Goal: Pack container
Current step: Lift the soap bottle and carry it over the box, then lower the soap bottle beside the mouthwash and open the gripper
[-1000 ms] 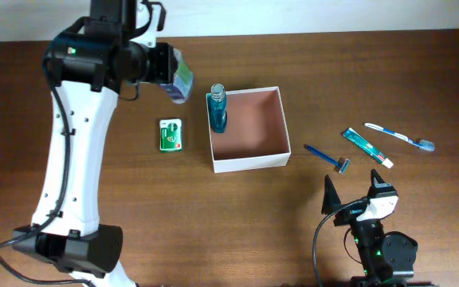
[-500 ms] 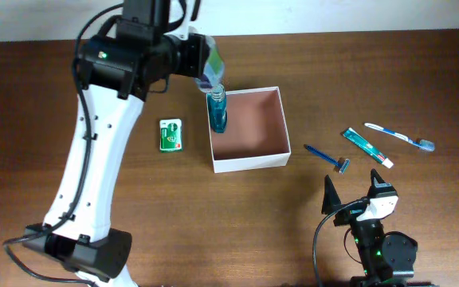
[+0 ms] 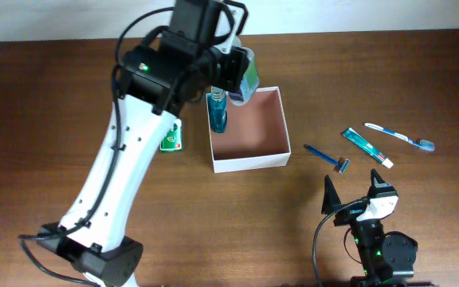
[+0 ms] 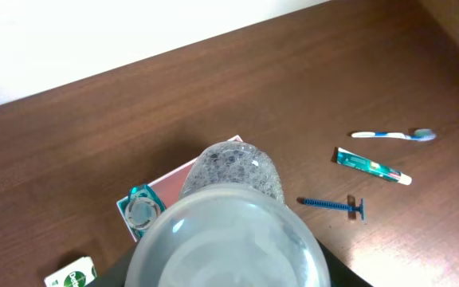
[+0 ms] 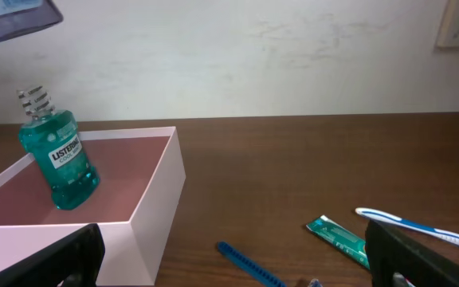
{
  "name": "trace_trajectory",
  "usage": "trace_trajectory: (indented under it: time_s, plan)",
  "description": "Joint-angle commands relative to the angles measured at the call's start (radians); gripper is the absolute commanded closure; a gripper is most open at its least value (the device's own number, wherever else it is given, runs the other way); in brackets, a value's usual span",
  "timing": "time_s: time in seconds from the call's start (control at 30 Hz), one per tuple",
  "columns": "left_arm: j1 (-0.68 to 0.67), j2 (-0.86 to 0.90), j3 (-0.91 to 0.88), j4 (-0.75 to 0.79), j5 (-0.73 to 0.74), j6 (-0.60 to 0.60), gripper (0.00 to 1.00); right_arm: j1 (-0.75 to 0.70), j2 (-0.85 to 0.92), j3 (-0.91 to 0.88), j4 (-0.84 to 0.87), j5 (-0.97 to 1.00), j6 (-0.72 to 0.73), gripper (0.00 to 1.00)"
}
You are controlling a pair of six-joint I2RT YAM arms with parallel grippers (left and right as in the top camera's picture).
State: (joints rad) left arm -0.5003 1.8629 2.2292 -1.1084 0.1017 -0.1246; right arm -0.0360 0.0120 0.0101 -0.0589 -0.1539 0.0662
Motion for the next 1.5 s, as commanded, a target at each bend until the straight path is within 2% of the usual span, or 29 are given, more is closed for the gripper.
trace_trajectory:
  time_s: [0.0,0.27,0.43,0.6,1.07,1.47]
  plan:
    - [-0.042,0.01,0.032,0.023,-0.121,-0.106,0.76,-0.005,-0.008,-0.005,-0.005,0.008,-0.006,0.01]
    - [-0.06,0.114,0.032,0.026,-0.128,-0.269,0.76,-0.005,-0.008,-0.005,-0.006,0.008,-0.007,0.01]
    - [-0.06,0.183,0.032,0.051,-0.134,-0.273,0.76,-0.005,-0.008,-0.005,-0.006,0.008,-0.006,0.01]
    - [-0.06,0.211,0.032,0.055,-0.224,-0.309,0.76,-0.005,-0.008,-0.005,-0.005,0.008,-0.007,0.01]
    - [-0.078,0.293,0.031,0.049,-0.235,-0.309,0.76,-0.005,-0.008,-0.005,-0.005,0.008,-0.007,0.01]
    - [-0.086,0.317,0.031,-0.041,-0.327,-0.335,0.75,-0.005,-0.008,-0.005,-0.005,0.008,-0.007,0.01]
